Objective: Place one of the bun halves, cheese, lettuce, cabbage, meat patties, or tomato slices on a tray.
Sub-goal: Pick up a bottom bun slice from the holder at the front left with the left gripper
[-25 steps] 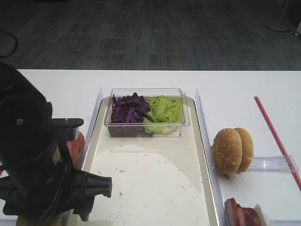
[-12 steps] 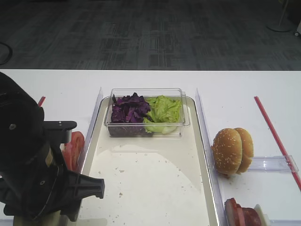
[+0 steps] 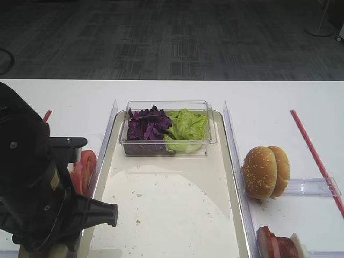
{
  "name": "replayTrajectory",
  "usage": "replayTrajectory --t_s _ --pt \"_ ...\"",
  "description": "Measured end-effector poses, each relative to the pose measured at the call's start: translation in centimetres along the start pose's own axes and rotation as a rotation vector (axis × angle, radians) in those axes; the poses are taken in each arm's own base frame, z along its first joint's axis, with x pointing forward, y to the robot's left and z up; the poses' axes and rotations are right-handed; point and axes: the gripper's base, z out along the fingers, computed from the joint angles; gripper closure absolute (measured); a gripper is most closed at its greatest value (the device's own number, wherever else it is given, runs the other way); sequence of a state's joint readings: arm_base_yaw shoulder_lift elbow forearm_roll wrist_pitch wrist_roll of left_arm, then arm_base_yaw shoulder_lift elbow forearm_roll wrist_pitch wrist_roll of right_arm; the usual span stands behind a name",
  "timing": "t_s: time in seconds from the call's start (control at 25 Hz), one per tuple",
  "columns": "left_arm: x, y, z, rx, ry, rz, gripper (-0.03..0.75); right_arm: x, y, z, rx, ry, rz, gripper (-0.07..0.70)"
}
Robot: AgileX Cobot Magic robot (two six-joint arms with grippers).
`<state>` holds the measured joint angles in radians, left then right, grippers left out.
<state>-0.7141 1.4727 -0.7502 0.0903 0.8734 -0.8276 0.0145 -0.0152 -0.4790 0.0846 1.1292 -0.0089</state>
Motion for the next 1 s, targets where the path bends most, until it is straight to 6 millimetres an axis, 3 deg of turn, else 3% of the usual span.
replayTrajectory --t_s 0.44,1.0 --pt "0.00 0.10 0.03 -0.009 -0.002 -0.002 0.642 0.00 0.00 0.00 0.000 0.000 0.000 0.148" --pt "0.07 0.18 0.03 -0.018 0.006 -0.001 0.670 0.00 0.00 0.00 0.000 0.000 0.000 0.148"
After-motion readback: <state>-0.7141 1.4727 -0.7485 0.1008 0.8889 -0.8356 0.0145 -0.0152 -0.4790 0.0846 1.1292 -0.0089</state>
